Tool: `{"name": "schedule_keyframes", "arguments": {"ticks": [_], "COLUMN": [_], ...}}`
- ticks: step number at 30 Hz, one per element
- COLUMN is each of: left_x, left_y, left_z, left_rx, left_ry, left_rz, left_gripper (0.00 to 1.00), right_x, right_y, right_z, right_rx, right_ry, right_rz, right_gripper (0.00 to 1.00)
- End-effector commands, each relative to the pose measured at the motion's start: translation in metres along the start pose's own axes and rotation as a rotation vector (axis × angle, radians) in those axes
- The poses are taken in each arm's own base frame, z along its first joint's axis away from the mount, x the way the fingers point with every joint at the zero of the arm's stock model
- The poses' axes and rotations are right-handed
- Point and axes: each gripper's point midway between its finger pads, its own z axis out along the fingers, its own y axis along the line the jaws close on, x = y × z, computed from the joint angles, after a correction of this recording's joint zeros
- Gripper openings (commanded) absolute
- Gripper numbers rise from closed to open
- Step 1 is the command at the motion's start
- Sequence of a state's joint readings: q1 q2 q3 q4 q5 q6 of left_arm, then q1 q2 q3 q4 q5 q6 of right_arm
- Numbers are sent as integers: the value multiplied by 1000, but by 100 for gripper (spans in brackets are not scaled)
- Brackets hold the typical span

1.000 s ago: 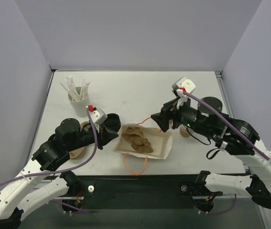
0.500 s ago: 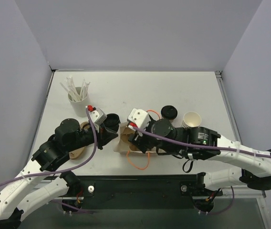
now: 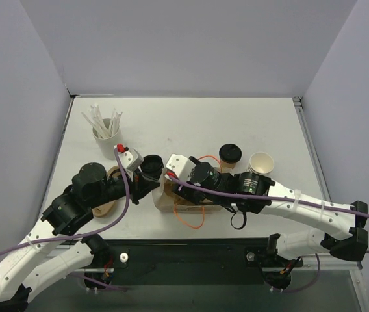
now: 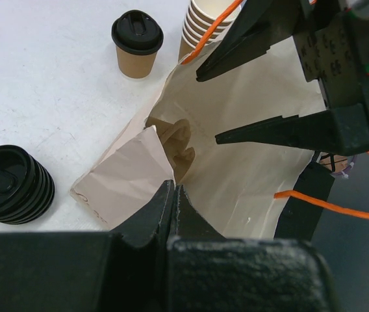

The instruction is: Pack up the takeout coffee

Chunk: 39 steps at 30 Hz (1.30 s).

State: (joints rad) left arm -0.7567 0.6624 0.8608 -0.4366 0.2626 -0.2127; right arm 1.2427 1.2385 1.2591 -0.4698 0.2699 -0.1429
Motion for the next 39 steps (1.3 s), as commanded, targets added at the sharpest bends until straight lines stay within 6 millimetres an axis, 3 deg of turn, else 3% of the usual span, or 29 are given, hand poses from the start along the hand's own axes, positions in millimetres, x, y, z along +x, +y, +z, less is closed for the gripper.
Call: {"name": "schedule_keyframes", "arguments": {"ticks": [1, 12, 14, 18, 20, 22, 28, 39], "left_x": [-22, -17, -16, -11, -9, -9, -14, -18], "left_y": [-6, -2, -1, 2, 4, 7, 14, 9], "left_z": [0, -2, -2, 0, 0, 0, -1, 1], "left_rx": [28, 6, 1, -12, -23, -41, -76, -45], "left_ry": [-81, -70, -69, -59, -56, -54, -73, -81], "left_rz": [27, 25, 24, 18, 13, 11, 28, 66], "left_gripper": [0, 0, 0, 0, 0, 0, 0, 0], "right_x": [-6, 12, 15, 12, 9, 3, -12, -6], "right_y": [-2, 4, 1, -11, -15, -18, -24, -27], "right_z": [13, 43, 48, 56, 57, 53, 23, -1], "right_rx": [-13, -63, -37, 40, 62, 68, 36, -9], "right_ry": [-33, 8, 19, -1, -9, -28, -65, 13], "right_rz": [-64, -74, -65, -50, -55, -57, -110, -251], "right_gripper": [53, 53, 49, 26, 10, 0, 0, 0]}}
